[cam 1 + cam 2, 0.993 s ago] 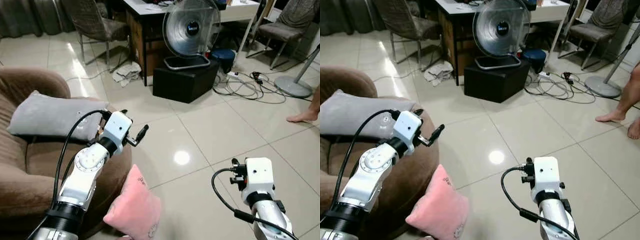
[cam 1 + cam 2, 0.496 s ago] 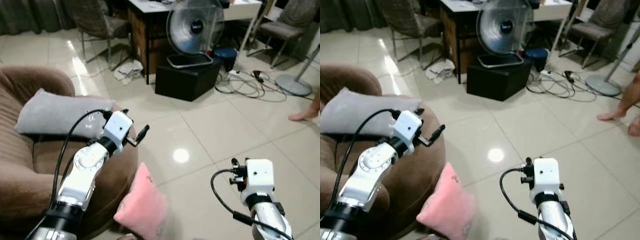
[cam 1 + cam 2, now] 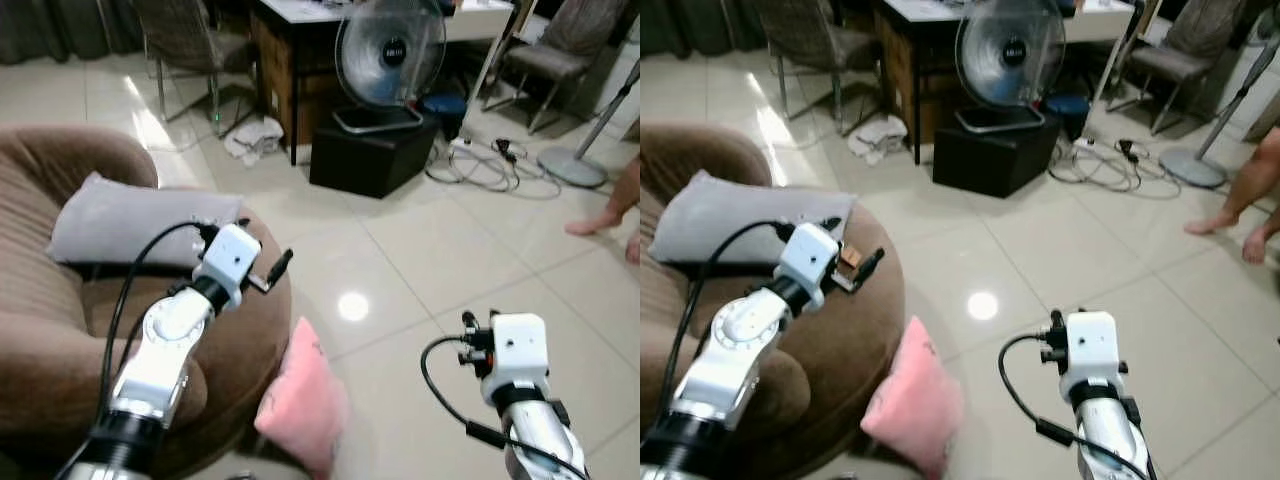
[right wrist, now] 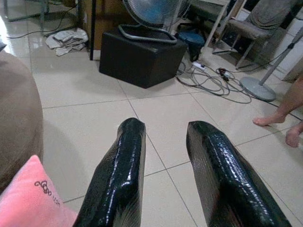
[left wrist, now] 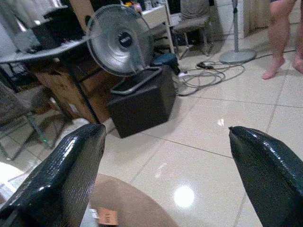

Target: Move the pillow to the sofa from floor

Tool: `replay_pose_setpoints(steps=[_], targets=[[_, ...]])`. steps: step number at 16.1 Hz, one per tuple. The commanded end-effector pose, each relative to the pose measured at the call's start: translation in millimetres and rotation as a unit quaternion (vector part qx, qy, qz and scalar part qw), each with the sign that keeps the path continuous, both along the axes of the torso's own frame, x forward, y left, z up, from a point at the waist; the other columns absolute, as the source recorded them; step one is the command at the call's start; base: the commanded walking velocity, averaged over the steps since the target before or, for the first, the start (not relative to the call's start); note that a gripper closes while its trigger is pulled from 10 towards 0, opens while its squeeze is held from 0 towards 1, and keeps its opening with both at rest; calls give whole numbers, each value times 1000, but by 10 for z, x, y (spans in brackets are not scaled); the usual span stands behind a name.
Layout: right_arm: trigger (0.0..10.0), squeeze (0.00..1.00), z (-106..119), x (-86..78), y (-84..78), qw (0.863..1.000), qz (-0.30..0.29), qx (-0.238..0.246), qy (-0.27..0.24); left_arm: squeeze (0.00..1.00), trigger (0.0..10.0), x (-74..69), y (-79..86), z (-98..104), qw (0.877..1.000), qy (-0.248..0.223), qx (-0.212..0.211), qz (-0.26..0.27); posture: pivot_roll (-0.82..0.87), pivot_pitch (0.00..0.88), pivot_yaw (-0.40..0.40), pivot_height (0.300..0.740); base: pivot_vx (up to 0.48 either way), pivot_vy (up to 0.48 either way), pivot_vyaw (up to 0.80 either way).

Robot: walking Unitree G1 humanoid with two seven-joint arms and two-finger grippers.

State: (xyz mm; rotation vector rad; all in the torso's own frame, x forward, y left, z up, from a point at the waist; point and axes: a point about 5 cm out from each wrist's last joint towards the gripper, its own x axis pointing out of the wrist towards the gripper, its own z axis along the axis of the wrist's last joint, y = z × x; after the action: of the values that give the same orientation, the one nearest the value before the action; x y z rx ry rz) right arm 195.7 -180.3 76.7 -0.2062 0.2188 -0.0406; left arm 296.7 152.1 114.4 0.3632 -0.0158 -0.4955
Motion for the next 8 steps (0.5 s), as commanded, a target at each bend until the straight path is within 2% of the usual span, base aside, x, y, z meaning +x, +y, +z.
replay_pose_setpoints(steps=[1,5,8], targets=[[10000,0,-42,-20,-46,1000,0,-12,16,0,10000,-20,-110,0,1000,1,-11,-20,-60,29,-24,736,0,0,0],[10000,0,-76,-15,-44,1000,-3,-9,15,0,10000,-53,-141,0,999,3,-28,-36,-59,18,-23,736,0,0,0],[10000,0,-54,1,-36,1000,9,-10,8,0,10000,-61,-144,-15,999,8,-31,-39,-57,7,-24,736,340,0,0]])
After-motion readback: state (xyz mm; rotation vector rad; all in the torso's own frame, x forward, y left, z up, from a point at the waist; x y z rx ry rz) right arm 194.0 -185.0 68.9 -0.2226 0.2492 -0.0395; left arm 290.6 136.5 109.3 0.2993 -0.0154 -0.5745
